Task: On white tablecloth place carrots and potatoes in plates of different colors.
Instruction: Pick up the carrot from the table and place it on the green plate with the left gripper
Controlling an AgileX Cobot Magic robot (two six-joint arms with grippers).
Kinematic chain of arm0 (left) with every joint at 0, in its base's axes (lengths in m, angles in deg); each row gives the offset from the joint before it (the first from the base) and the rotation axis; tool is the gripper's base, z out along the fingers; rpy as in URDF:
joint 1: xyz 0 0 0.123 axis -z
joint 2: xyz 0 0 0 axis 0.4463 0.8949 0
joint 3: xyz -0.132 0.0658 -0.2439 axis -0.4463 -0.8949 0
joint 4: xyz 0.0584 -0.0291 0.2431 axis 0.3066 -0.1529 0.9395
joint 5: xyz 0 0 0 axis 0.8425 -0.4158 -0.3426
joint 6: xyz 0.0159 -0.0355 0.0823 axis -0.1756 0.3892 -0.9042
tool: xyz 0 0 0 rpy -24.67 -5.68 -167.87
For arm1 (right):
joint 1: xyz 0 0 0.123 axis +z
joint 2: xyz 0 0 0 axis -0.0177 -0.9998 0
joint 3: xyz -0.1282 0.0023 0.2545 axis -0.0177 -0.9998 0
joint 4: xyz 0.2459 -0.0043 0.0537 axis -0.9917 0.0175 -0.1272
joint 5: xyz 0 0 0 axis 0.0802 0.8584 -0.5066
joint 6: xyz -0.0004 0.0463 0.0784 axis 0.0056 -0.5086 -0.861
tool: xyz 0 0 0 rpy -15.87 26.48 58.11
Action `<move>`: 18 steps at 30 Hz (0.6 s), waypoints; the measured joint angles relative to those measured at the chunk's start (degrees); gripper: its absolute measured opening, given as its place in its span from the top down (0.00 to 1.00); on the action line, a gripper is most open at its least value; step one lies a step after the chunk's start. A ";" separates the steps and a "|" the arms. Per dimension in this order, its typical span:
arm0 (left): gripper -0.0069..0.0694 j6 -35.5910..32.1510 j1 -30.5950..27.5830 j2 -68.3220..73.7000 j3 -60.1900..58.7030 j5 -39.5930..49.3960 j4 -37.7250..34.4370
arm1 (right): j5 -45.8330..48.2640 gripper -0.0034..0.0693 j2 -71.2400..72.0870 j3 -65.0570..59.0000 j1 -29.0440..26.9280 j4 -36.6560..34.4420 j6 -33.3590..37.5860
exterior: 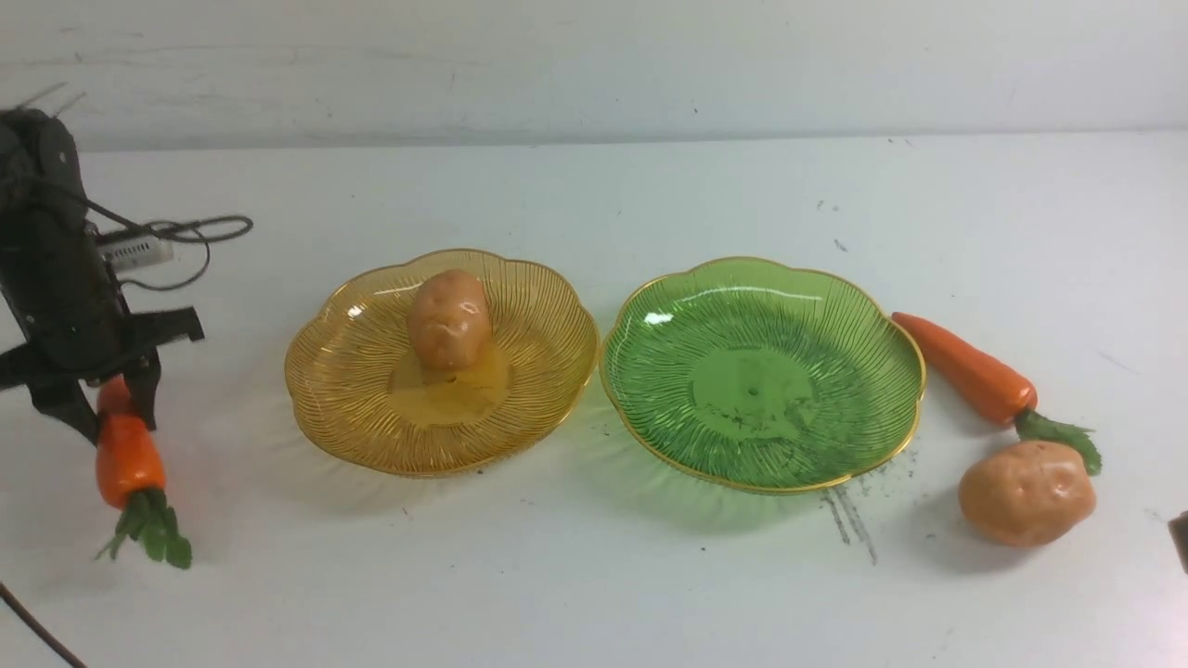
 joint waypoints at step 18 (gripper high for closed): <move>0.56 -16.13 35.72 0.87 13.16 -23.45 -30.03 | 0.38 0.97 -0.05 0.00 0.00 11.69 -3.96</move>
